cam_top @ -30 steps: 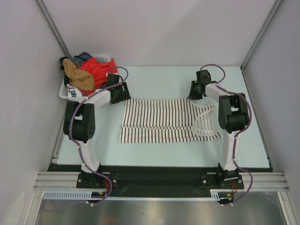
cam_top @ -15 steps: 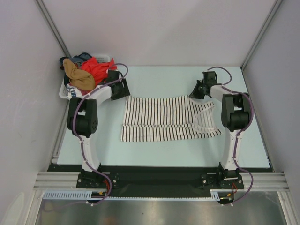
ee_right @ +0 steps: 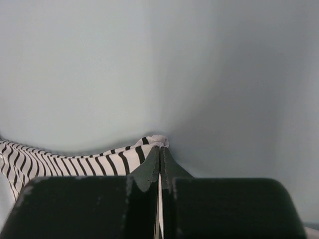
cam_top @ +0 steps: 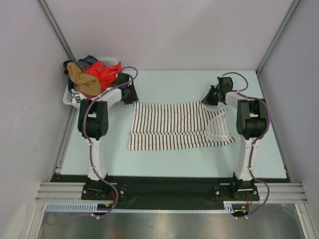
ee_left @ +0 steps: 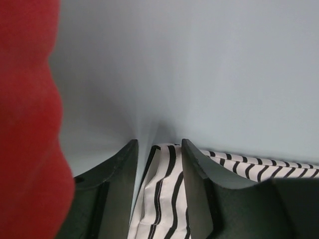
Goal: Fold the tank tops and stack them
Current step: Fold the tank top
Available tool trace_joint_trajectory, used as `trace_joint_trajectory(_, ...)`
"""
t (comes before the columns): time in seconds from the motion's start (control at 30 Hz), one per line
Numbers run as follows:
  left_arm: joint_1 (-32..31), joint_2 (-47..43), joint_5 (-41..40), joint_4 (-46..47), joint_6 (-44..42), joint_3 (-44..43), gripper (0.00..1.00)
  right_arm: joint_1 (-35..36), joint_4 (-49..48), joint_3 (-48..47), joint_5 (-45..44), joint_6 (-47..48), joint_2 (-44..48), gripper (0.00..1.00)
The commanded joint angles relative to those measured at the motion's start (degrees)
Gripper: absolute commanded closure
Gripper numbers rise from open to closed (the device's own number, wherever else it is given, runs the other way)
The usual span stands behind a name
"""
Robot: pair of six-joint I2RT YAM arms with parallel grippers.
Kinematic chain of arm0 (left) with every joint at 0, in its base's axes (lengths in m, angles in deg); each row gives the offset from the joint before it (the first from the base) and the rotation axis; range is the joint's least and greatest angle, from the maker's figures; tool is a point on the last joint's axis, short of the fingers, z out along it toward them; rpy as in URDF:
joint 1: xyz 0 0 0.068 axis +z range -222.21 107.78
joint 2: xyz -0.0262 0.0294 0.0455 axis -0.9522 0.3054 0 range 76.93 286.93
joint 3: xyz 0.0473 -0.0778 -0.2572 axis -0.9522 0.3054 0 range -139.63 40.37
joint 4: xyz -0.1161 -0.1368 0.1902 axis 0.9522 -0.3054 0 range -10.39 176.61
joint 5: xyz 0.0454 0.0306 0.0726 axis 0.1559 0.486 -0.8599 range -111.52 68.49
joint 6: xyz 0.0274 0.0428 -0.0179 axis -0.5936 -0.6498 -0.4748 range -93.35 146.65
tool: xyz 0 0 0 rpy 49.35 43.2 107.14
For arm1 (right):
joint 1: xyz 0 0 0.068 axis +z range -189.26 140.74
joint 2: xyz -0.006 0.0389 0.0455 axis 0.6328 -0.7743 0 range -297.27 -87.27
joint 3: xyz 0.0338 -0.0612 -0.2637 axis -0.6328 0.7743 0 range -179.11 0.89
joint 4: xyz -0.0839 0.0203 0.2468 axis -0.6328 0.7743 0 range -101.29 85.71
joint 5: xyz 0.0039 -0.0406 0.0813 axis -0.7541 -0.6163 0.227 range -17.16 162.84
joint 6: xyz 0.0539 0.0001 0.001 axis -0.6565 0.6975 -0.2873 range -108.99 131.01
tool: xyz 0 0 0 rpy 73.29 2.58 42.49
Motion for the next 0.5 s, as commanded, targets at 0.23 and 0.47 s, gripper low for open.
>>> trace_joint_trajectory(0.23,-0.98,3.31,4.35,1.17,2.45,-2.66,0.76,-1.07,-1.55,0.59,-0.5,-0.37,-0.56,1.0)
trace_joint_trajectory(0.47,-0.9,0.59,-1.35,0.82,0.96,-1.26,1.0,-1.69,-1.81,1.73,-1.65,-0.46,0.93,1.0)
